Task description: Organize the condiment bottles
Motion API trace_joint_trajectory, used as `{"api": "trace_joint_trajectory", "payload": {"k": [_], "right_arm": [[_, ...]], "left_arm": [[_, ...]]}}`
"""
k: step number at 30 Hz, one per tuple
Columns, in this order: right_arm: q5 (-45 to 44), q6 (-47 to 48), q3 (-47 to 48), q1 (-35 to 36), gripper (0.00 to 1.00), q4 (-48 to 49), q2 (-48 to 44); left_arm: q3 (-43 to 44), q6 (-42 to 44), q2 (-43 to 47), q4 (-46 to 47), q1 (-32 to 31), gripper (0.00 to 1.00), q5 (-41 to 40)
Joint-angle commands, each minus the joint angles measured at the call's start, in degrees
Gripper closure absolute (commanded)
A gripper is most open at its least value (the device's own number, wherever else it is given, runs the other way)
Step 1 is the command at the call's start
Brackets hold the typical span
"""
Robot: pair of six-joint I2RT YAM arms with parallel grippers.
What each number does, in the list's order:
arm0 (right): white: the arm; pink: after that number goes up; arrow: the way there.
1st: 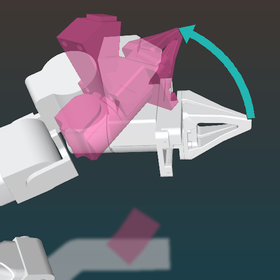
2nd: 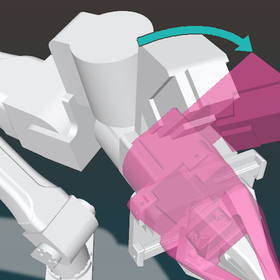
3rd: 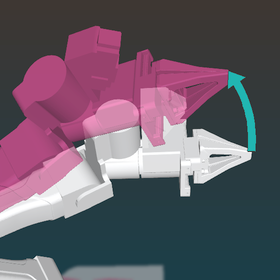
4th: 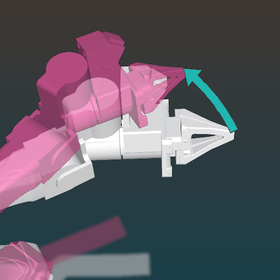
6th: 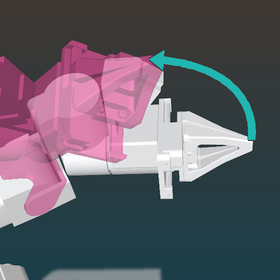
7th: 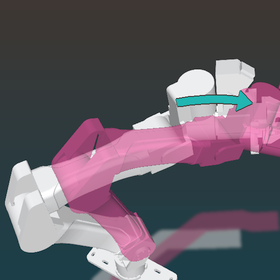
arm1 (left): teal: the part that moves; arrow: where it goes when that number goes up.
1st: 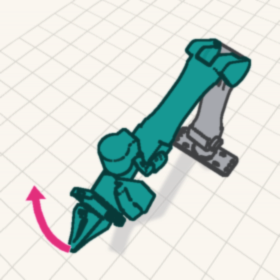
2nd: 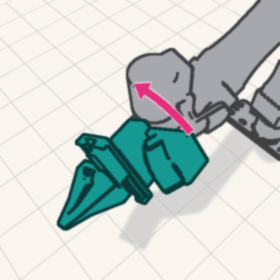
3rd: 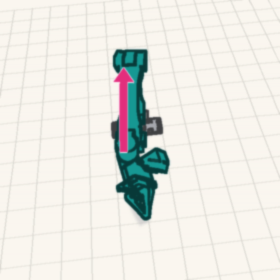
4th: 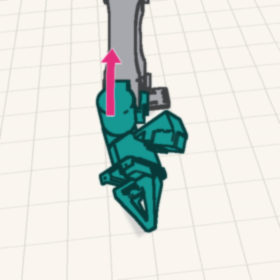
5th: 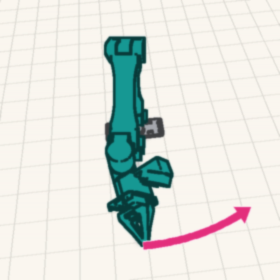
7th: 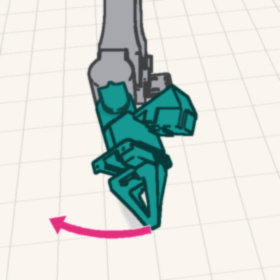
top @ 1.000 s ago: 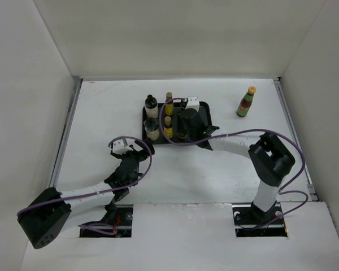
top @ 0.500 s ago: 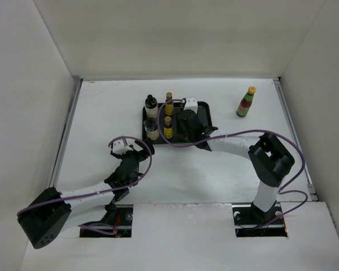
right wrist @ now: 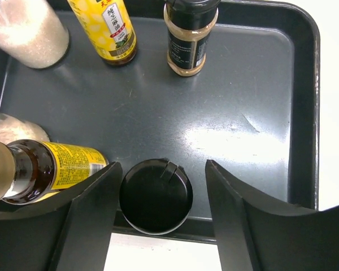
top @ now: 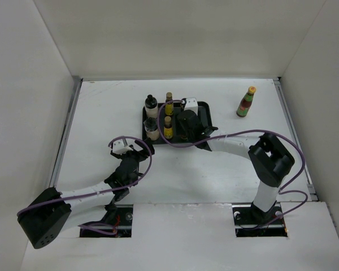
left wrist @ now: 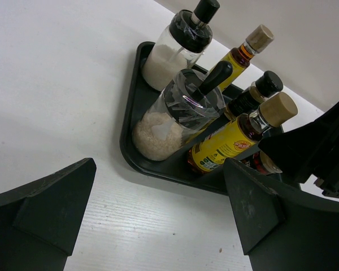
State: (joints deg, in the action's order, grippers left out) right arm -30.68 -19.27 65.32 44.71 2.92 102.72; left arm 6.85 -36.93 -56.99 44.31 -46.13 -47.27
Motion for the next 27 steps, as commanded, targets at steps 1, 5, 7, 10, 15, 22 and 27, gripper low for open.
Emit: {"api": "trace_joint_trajectory", "payload": {"k": [1,5,7,10,15,22,27], "right_arm": [[-1.0,0.0,1.3,0.4,0.31,0.3,-4.1],[0.1,-0.3,0.9,0.1,0.2,0.0,-8.7],[1.2,-0.9,0.4,-1.4,0.16,0.1,-12.0],[2.8,-1.0,-0.3,-5.7,0.14,0.9,-16.7],[1.0,1.2,0.3,-17.3,0.13,0.5,-20.9],[-7.7,9.1,7.4,-33.0,0.12,-1.6,-15.2],[-6.3,10.7,12.0,-36.8,0.12,-3.1,-10.1]], "left_arm": [[1.5,-0.8,0.4,2.4,0.2,0.0,0.5],[1.4,-0.8,0.7,2.4,0.2,0.0,0.5],[1.4,-0.8,0.8,2.4,0.2,0.0,0.5],[1.4,-0.8,0.5,2.4,0.2,0.0,0.5],[1.3,-0.8,1.5,2.1,0.1,0.0,0.4],[1.2,-0.7,1.3,2.3,-0.1,0.0,0.2],[1.3,-0.7,0.8,2.4,-0.1,0.0,0.2]]}}
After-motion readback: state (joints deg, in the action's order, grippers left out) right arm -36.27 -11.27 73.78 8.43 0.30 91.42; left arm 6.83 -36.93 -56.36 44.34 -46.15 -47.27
